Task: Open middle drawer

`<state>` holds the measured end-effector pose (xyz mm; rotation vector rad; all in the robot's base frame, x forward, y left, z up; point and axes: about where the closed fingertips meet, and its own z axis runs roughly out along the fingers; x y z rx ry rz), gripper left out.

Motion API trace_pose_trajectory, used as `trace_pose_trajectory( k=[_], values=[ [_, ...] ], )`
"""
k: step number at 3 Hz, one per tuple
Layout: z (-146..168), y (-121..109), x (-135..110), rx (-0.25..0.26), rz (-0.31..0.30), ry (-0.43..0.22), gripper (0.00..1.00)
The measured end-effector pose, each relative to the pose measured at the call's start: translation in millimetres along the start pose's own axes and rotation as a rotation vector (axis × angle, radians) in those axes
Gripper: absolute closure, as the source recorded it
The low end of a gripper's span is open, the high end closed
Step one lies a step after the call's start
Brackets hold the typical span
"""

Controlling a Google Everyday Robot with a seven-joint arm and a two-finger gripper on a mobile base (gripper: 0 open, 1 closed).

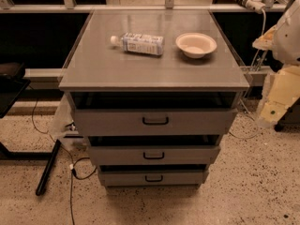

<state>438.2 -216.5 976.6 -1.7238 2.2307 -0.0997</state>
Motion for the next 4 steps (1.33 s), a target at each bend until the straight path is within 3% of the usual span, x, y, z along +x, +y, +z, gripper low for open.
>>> trace_pose_trajectory(
  k=[1,2,4],
  values=[
    [2,0,0,0.007,-0.003,-0.003,0.0],
    [28,3,8,0.002,-0.018,-0.021,0.0],
    [140,16,50,0.006,-0.048,-0.118,0.0]
  ],
)
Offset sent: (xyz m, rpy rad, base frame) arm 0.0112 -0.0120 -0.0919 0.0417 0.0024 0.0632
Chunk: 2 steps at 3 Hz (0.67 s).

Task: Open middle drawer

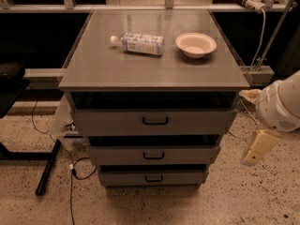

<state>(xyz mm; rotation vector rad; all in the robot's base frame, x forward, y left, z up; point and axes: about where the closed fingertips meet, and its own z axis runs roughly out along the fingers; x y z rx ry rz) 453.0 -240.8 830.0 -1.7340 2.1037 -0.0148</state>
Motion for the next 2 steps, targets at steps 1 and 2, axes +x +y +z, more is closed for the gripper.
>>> trace_pose_trajectory(
  k=[1,2],
  values=[
    [52.5,-5.1,25.6,0.011,0.005,-0.062,0.0],
    [52.6,-5.1,25.6,0.011,0.005,-0.062,0.0]
  ],
)
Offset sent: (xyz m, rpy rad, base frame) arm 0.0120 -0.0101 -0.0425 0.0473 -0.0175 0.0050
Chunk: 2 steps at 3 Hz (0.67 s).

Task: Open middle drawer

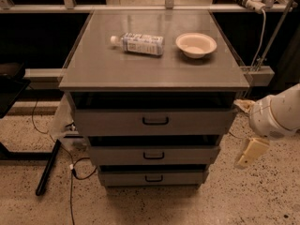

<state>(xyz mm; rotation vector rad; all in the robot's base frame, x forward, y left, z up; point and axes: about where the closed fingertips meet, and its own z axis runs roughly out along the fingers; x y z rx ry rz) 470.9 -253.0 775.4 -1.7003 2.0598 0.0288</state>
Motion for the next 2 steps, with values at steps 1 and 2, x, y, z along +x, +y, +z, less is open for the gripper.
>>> trace_pose_trajectory(
  k=[1,2],
  values=[
    [20,-3,6,-0.008,0.015,-0.035,0.0],
    [62,-13,18,0.012,0.007,-0.134,0.0]
  ],
)
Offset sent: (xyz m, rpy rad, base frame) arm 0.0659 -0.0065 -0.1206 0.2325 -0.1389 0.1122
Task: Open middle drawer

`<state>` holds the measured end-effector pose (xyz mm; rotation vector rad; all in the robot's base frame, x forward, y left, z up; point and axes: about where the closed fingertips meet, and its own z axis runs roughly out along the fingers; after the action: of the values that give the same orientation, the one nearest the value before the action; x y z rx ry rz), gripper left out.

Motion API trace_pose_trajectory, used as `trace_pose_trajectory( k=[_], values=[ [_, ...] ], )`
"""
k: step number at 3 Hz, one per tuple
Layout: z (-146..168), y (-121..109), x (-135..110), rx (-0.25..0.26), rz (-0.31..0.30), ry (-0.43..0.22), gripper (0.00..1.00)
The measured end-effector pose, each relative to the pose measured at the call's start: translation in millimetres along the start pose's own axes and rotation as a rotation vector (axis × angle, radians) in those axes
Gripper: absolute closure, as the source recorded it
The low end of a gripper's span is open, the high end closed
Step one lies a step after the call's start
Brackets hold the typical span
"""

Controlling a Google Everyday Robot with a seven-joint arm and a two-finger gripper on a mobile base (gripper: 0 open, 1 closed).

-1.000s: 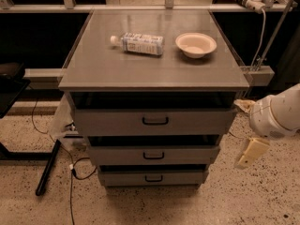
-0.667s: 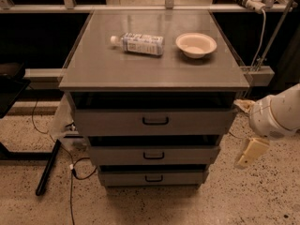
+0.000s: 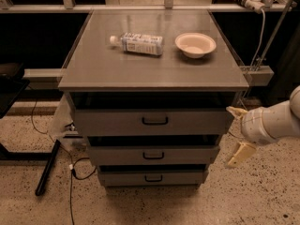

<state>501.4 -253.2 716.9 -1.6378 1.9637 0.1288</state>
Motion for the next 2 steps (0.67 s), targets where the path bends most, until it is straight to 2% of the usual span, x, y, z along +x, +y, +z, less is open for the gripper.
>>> trace_pose_trajectory(
  k=[1,2],
  values=[
    [48,-5,20,0.018,-0.074,-0.103,0.0],
    [87,1,39,0.022,-0.164,-0.138,0.0]
  ],
)
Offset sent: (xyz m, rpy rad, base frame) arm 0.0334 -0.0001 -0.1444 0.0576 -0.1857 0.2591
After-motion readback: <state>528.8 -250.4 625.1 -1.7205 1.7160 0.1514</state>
